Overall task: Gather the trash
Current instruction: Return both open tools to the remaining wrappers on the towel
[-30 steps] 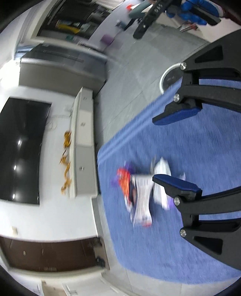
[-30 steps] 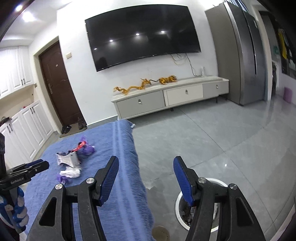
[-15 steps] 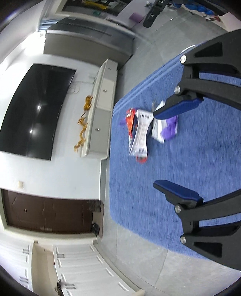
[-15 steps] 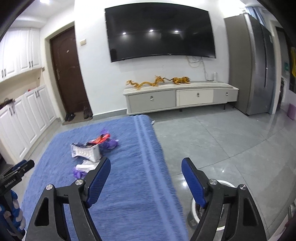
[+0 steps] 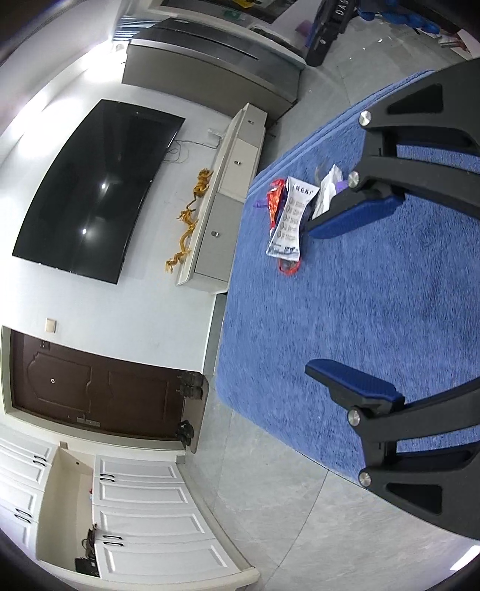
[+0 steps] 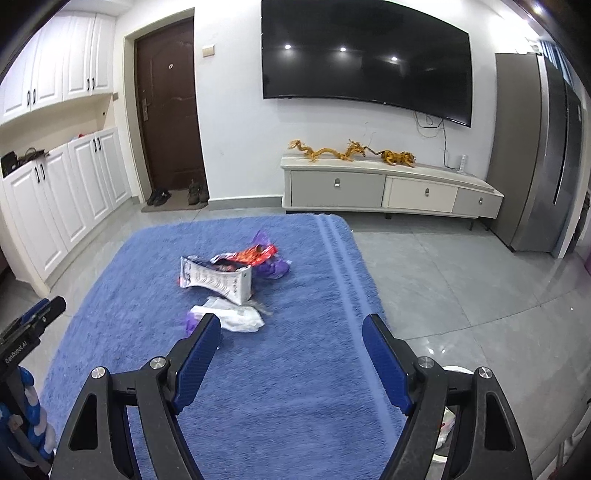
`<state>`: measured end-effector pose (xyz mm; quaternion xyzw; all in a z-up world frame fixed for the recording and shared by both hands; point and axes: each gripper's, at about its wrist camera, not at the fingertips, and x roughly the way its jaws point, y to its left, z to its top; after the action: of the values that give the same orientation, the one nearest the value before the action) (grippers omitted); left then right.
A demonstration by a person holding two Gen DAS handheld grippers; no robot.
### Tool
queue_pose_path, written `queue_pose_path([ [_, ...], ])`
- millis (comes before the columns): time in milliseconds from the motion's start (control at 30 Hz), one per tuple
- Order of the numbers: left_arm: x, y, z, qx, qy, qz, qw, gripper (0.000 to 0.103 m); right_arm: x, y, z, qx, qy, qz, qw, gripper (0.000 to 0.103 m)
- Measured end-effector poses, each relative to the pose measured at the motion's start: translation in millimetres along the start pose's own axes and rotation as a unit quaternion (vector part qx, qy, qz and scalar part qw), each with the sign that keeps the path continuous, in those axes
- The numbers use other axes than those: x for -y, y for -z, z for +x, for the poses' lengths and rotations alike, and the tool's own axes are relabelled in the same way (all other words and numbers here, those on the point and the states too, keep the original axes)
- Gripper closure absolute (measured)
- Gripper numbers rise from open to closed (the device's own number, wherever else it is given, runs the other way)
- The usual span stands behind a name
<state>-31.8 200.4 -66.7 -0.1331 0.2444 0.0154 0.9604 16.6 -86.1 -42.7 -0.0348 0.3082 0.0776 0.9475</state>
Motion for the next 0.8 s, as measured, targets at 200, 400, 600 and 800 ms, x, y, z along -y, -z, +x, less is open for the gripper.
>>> queue_pose_path([
  [200,-15.5,4.8,5.1,-0.009,0.003,-0.014,0.9999,0.037,-17.9,-0.2,7.8,-0.012,0.004,-0.014,1.000,0.025],
  [400,-20.9,8.5,17.4,-0.022,0.005,-0.018,0.9996,0.037,-22.7,-2.1,18.7,-0.019,0.005,-0.016,1.000,0.025],
  [600,-20.2,8.9,35.3,-0.042,0.005,-0.011,0.9991,0.037,-15.6,-0.5,39.2,-0.038,-0.002,-0.006,0.999,0.025],
  [800,-15.1,9.0,55.2,-0.069,0.010,0.001,0.9976,0.037,-5.4,-2.2,61.5,-0.049,-0.018,0.010,0.999,0.025],
])
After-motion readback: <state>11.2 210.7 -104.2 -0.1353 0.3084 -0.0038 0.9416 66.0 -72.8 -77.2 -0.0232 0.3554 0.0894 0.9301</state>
